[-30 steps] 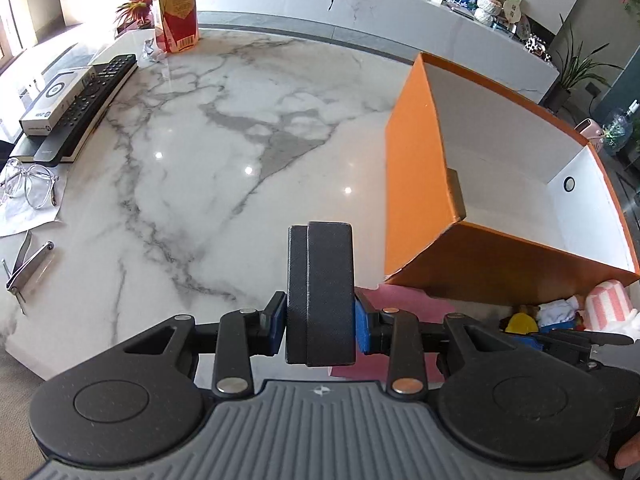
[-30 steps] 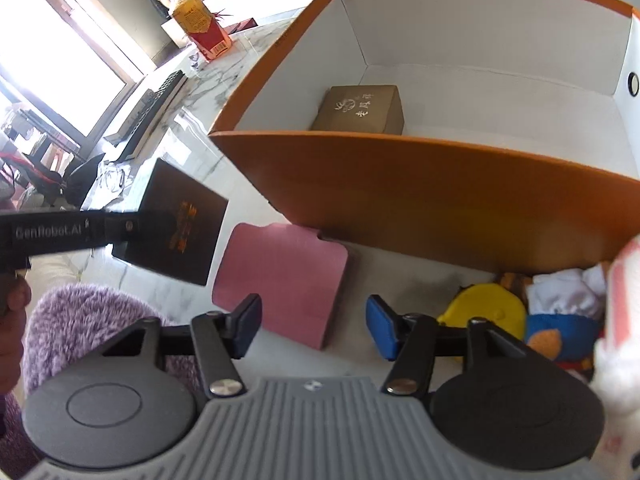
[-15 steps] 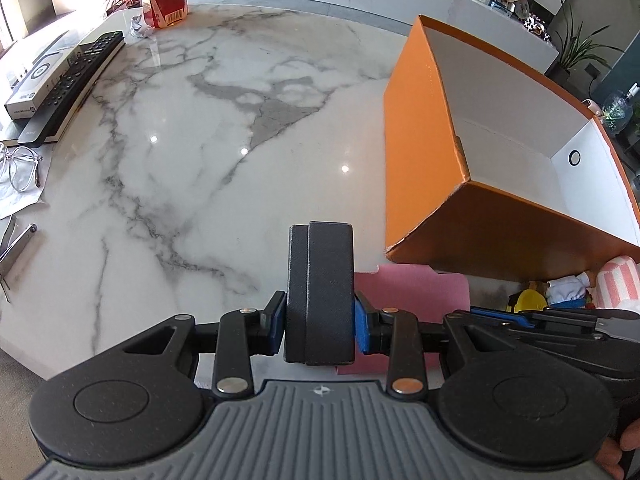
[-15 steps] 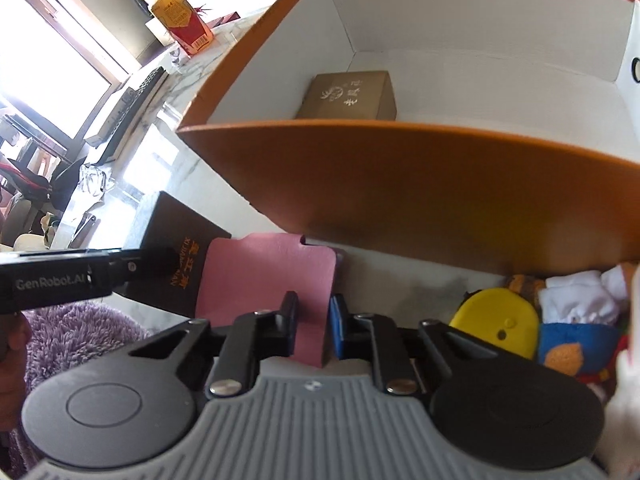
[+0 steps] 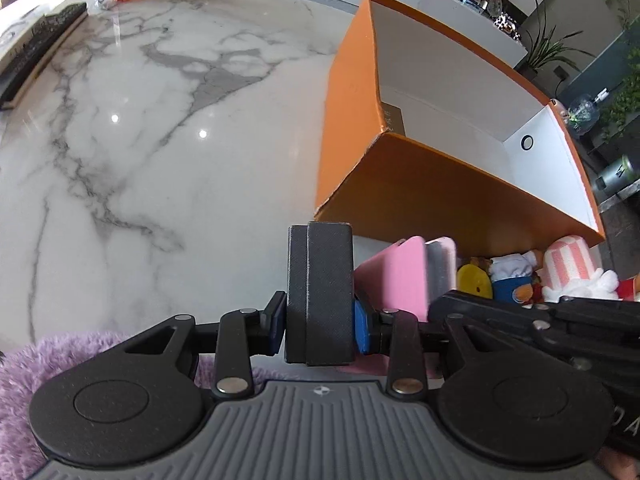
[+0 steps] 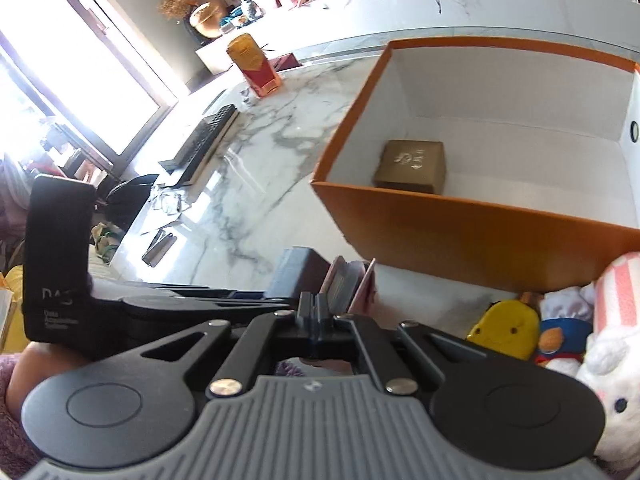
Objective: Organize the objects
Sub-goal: 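Carry the gray box with the left gripper while the right grasps the pink holder, then carry the gray box and pink card holder over the orange box with both grippers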
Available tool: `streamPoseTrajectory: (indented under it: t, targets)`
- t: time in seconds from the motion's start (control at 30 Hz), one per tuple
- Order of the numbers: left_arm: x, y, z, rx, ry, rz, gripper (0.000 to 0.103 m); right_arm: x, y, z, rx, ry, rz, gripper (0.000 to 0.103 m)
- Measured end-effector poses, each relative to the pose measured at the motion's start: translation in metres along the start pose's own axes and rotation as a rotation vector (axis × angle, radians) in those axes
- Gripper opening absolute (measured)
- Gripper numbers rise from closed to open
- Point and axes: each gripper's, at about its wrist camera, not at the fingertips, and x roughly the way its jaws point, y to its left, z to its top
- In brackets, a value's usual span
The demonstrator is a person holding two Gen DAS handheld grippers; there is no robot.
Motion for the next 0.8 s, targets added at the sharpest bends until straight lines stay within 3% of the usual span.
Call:
streamPoseTrajectory:
  t: [0.2,0.37,0.4,0.43,0.5,0.8]
  targets:
    - [-0.003,0.015,-0.003,-0.075,-0.011,-0.042,0.039,0.005,0.012,0.000,-0.049,-0.011,-0.006,0.000]
    - [-0.003,0.017,-0.002,-0.086,-0.014,-0.051,0.039,-0.002,0.017,-0.004,-0.070,-0.056,-0.033,0.009]
    - [-0.003,0.018,-0.002,-0.088,-0.014,-0.052,0.039,-0.005,0.018,-0.004,-0.071,-0.075,-0.051,0.021]
    - [-0.003,0.018,-0.003,-0.090,-0.014,-0.054,0.039,-0.009,0.018,-0.005,-0.068,-0.101,-0.089,0.042]
    - [-0.003,0.019,-0.003,-0.091,-0.015,-0.054,0.039,-0.014,0.016,-0.005,-0.071,-0.141,-0.144,0.058]
    - [-0.011,0.026,-0.004,-0.106,-0.035,0.003,0.038,-0.002,0.018,-0.009,-0.082,-0.048,-0.113,0.054]
